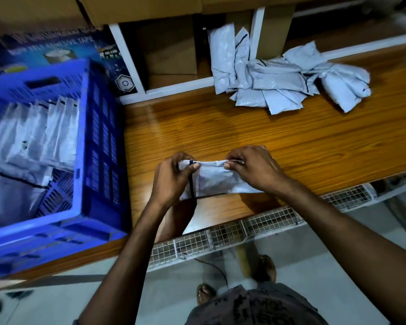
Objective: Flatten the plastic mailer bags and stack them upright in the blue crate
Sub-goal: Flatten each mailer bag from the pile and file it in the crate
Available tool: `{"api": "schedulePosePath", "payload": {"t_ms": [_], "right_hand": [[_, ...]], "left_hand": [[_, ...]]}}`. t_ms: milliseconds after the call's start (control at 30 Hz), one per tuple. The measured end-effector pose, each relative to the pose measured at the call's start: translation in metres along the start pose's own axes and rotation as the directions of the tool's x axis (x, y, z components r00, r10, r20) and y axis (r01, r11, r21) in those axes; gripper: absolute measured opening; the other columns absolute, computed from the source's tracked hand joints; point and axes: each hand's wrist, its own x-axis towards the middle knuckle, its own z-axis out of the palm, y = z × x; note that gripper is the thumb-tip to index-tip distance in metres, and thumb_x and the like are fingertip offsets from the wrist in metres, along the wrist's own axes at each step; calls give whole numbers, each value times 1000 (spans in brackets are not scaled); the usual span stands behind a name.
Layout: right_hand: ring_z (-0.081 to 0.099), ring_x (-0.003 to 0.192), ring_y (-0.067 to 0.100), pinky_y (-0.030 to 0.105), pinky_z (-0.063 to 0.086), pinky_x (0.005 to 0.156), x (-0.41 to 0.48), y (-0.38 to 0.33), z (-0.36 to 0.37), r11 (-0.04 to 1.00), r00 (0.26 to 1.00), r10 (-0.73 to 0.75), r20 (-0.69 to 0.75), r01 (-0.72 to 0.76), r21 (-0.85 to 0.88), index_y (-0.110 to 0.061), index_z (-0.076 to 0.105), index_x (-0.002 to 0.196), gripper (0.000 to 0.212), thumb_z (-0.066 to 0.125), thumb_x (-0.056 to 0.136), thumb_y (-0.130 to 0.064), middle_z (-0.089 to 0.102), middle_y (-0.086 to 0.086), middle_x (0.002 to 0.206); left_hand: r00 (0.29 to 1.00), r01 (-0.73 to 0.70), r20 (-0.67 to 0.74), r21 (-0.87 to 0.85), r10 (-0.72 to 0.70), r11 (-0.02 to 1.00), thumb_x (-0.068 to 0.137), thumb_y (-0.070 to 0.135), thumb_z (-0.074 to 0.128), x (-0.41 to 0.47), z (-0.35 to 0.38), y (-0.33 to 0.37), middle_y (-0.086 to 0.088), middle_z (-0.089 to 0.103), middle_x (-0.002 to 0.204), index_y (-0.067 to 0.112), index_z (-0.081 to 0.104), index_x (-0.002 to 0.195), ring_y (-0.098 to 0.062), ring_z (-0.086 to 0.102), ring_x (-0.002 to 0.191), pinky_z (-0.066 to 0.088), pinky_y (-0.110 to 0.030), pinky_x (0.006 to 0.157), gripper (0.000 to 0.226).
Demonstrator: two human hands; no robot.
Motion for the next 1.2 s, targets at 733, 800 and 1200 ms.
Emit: {"api": "schedulePosePath", "payload": {"t_ms": [733, 800, 1200], "right_hand": [[65, 85, 1, 28, 52, 71, -7, 35, -19, 921, 986, 167, -19, -149, 359, -24, 77, 101, 13, 70, 95, -34, 74, -12, 95], [64, 86, -3, 23, 49, 69, -4, 37, -12, 871, 967, 249, -47, -203, 447, -24, 75, 100, 10, 72, 94, -32, 72, -13, 94], [72, 92, 20, 45, 59, 87, -8, 51, 17, 542, 843, 538, -21, -326, 774, -11, 77, 97, 16, 69, 97, -25, 77, 2, 93]], "left_hand": [[963, 257, 6, -338, -271, 905, 98, 25, 62, -7, -10, 11, 13, 67, 125, 40, 65, 121, -13, 65, 107, 52, -49, 98, 28], [941, 306, 1, -422, -337, 853, 94, 41, 58, -8, -2, 13, 6, 71, 123, 37, 68, 117, -15, 67, 113, 54, -44, 98, 25], [889, 60, -439, -176, -133, 983, 106, 32, 57, -7, 31, 1, 9, 54, 76, 16, 55, 89, -5, 47, 71, 42, -35, 65, 24]]}}
